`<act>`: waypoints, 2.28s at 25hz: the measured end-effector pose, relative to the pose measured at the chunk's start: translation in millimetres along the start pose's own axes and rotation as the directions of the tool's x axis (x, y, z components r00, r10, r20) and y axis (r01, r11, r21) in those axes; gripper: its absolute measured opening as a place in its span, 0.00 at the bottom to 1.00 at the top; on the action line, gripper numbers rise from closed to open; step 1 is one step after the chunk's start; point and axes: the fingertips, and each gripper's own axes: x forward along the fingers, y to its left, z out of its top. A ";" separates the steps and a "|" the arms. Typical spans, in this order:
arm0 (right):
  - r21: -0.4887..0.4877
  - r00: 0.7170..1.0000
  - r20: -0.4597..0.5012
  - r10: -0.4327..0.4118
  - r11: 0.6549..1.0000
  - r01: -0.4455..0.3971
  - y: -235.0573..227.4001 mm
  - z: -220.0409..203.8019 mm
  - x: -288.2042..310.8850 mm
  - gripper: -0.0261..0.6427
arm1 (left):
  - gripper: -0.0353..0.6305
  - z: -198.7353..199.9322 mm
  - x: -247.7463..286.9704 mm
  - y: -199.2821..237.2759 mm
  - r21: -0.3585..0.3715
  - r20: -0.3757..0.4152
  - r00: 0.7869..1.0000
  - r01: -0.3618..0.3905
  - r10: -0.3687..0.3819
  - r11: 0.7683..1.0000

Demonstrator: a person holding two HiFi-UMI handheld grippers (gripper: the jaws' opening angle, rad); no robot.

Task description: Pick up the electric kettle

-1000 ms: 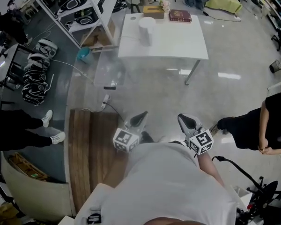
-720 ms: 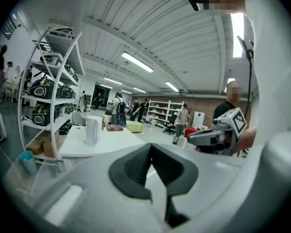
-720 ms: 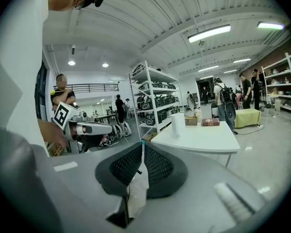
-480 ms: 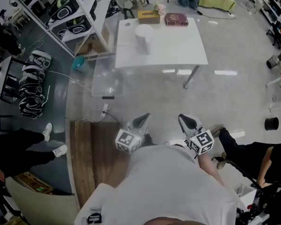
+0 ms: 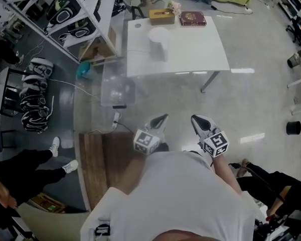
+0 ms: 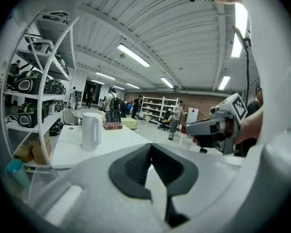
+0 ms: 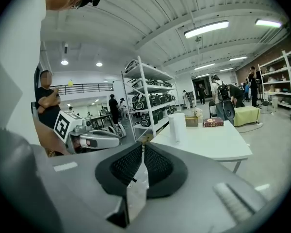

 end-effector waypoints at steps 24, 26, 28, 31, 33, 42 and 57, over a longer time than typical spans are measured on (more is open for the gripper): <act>0.028 0.993 -0.028 -0.113 0.993 0.114 -26.5 27.8 141.5 0.07 | 0.05 14.1 35.6 120.0 0.105 -0.044 0.985 0.173 -0.169 0.979; 0.026 0.993 -0.033 -0.110 0.994 0.111 -24.9 29.9 150.8 0.07 | 0.05 16.6 34.9 129.4 0.115 -0.049 0.984 0.176 -0.171 0.978; 0.028 0.994 -0.036 -0.106 0.994 0.107 -23.5 32.6 156.3 0.07 | 0.05 19.8 33.9 136.2 0.115 -0.050 0.985 0.173 -0.168 0.978; 0.029 0.994 -0.047 -0.100 0.994 0.101 -23.1 33.5 161.8 0.07 | 0.05 19.7 33.3 144.3 0.102 -0.053 0.986 0.160 -0.155 0.982; 0.028 0.994 -0.053 -0.093 0.995 0.094 -24.6 33.0 165.1 0.07 | 0.05 16.9 34.6 148.9 0.101 -0.057 0.987 0.153 -0.147 0.983; 0.030 0.998 -0.045 -0.046 0.998 0.047 -54.8 45.0 177.8 0.07 | 0.05 29.4 57.3 159.8 0.112 -0.049 0.993 0.109 -0.104 0.988; -0.008 0.992 -0.082 0.098 0.995 -0.099 -161.6 87.3 227.7 0.07 | 0.05 63.9 146.7 204.9 0.058 -0.039 0.999 -0.019 0.021 0.998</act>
